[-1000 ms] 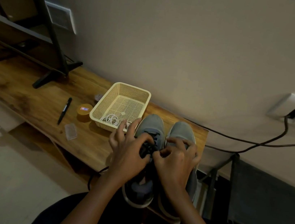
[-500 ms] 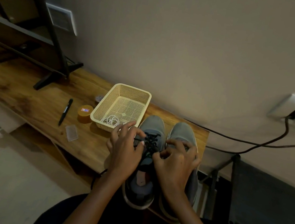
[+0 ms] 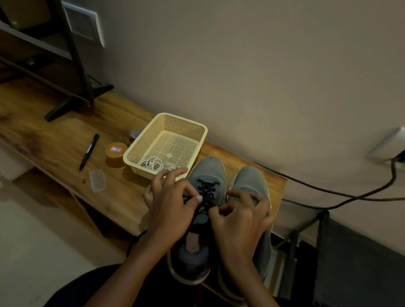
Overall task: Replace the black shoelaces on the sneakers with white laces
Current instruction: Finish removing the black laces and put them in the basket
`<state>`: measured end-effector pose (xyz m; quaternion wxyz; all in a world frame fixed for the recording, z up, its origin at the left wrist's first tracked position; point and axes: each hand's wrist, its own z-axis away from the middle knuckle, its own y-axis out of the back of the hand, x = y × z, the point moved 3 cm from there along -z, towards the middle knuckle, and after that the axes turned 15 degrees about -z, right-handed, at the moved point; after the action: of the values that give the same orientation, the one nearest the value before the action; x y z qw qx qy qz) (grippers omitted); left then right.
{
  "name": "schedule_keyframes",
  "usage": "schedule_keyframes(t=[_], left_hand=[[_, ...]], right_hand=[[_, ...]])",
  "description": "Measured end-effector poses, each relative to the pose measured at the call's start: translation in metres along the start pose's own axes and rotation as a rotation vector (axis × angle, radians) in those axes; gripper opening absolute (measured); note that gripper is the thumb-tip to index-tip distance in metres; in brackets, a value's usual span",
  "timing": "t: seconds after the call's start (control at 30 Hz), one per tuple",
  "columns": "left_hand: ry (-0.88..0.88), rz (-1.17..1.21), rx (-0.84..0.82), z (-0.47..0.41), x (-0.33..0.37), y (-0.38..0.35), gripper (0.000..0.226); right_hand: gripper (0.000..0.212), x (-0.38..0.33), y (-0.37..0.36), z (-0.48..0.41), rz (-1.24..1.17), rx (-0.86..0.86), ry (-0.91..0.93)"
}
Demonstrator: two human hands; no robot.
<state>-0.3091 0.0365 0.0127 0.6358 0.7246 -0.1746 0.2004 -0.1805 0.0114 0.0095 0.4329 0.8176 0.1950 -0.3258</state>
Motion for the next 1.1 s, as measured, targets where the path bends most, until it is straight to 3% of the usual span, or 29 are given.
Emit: schedule_keyframes(t=[0.1,0.2,0.33,0.4,0.63,0.73,0.9,1.0,1.1], left_hand=[[0.194,0.235,0.087,-0.006,-0.013,0.010,0.017],[0.130,0.316,0.172,-0.009,-0.020,0.025,0.024],[-0.210,-0.090,-0.034,0.003,0.002,0.006,0.013],[-0.272,-0.263,-0.081,0.006,0.006,-0.007,0.016],[-0.286,-0.225,-0.048,0.007,0.010,-0.004,0.005],[-0.212,-0.034,-0.036,0.006,0.008,0.001,0.011],[0.131,0.287,-0.038,0.000,-0.008,0.013,0.023],[0.140,0.109,-0.024,0.001,-0.007,0.013,0.012],[-0.062,-0.061,-0.065,0.004,-0.002,0.007,0.023]], right_hand=[[0.015,0.003,0.001,0.000,-0.008,-0.016,-0.016],[0.020,0.006,0.003,-0.002,-0.065,-0.023,-0.060],[0.015,-0.002,0.003,-0.003,-0.081,-0.039,-0.058],[0.014,-0.004,0.004,-0.003,-0.080,-0.042,-0.066],[0.018,-0.002,0.003,-0.003,-0.041,-0.054,-0.070],[0.018,-0.001,0.003,-0.003,-0.022,-0.049,-0.065],[0.017,0.002,0.002,-0.004,-0.020,-0.051,-0.083],[0.017,0.002,0.001,-0.004,-0.018,-0.036,-0.056],[0.017,0.001,0.002,-0.004,-0.033,-0.024,-0.050]])
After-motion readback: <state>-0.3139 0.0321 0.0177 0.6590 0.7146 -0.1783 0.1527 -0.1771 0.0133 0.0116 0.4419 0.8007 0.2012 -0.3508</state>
